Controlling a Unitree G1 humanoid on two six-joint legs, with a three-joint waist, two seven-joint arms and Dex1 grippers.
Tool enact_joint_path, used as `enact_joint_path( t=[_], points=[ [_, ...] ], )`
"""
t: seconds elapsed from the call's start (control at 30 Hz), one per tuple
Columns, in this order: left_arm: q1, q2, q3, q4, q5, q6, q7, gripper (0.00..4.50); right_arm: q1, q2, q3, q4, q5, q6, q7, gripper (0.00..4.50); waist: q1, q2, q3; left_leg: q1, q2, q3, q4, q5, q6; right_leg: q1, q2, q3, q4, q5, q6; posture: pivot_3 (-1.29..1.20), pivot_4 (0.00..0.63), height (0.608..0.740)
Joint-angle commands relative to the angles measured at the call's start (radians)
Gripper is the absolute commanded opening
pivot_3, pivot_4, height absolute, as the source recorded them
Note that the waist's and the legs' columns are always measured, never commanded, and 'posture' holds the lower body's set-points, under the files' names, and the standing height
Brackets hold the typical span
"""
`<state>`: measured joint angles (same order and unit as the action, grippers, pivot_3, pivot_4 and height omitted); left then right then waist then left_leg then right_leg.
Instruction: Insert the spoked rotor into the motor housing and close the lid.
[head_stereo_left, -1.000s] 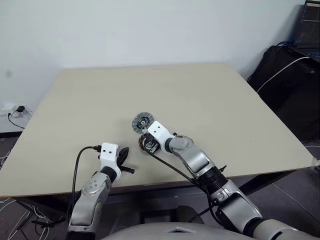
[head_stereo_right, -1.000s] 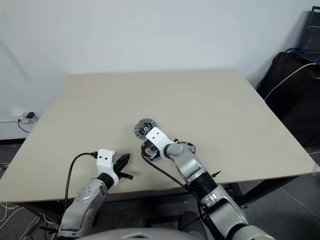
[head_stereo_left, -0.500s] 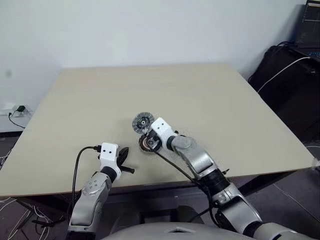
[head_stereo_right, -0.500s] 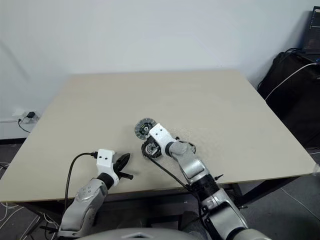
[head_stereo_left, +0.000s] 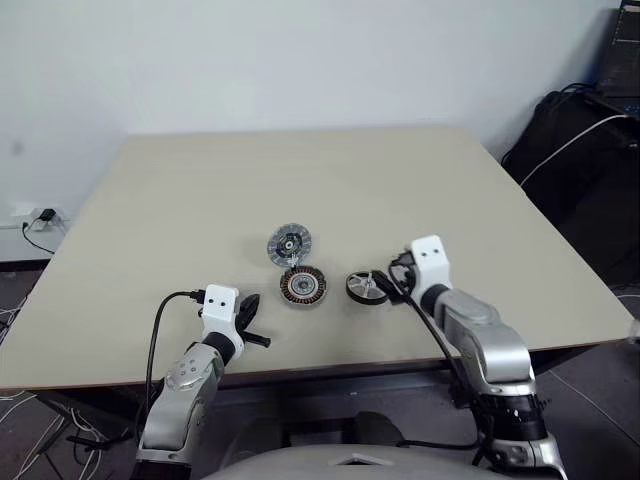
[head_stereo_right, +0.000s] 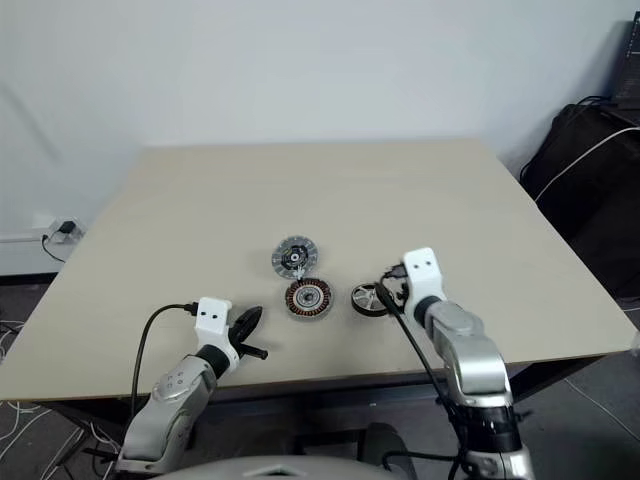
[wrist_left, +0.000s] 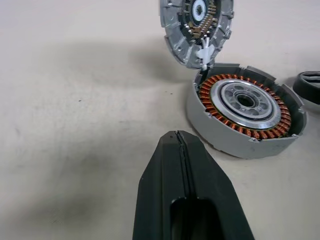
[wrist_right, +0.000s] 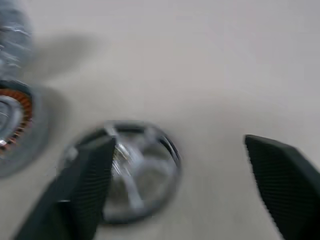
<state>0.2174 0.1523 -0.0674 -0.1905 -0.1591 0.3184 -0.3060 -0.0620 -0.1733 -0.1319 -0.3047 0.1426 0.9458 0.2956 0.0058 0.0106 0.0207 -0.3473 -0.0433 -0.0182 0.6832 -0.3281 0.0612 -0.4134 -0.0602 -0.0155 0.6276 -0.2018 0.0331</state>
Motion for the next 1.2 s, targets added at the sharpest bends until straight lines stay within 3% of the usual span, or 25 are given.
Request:
enact_joint_path(
  t=[0.03, 0.23, 0.6, 1.2],
  points=[
    [-0.023, 0.006, -0.004, 0.000, -0.002, -0.003, -0.009, 0.00, -0.024, 0.086, -0.119, -0.072, 0.103, 0.099, -0.049, 4.45, -0.001, 0.001, 0.000, 0.000, 0.000, 0.000, 0.000, 0.000, 0.000, 0.000, 0.000, 0.000, 0.000, 0.000, 0.000, 0.00, 0.000, 0.740],
    [-0.036, 0.013, -0.010, 0.012, -0.001, 0.002, -0.018, 0.00, -0.090, 0.282, -0.376, -0.041, 0.275, 0.238, -0.160, 4.45, 0.001, 0.003, 0.001, 0.001, -0.001, 0.000, 0.000, 0.000, 0.001, 0.000, 0.000, 0.000, 0.000, 0.001, 0.001, 0.00, 0.000, 0.740],
    [-0.037, 0.017, -0.006, 0.001, 0.001, 0.005, -0.018, 0.00, -0.196, 0.359, -0.643, 0.072, 0.535, 0.352, -0.294, 4.45, 0.003, 0.007, 0.001, 0.000, 0.000, 0.000, -0.001, 0.000, 0.001, 0.000, 0.000, 0.000, 0.000, 0.000, 0.001, 0.00, 0.000, 0.740],
    [-0.040, 0.018, -0.009, 0.003, 0.002, 0.007, -0.022, 0.00, -0.144, 0.372, -0.583, 0.175, 0.806, 0.324, -0.402, 4.45, -0.016, 0.008, 0.001, 0.000, 0.000, 0.001, -0.001, 0.000, 0.003, 0.000, 0.000, 0.001, -0.001, 0.000, 0.001, 0.00, 0.000, 0.740]
  ],
)
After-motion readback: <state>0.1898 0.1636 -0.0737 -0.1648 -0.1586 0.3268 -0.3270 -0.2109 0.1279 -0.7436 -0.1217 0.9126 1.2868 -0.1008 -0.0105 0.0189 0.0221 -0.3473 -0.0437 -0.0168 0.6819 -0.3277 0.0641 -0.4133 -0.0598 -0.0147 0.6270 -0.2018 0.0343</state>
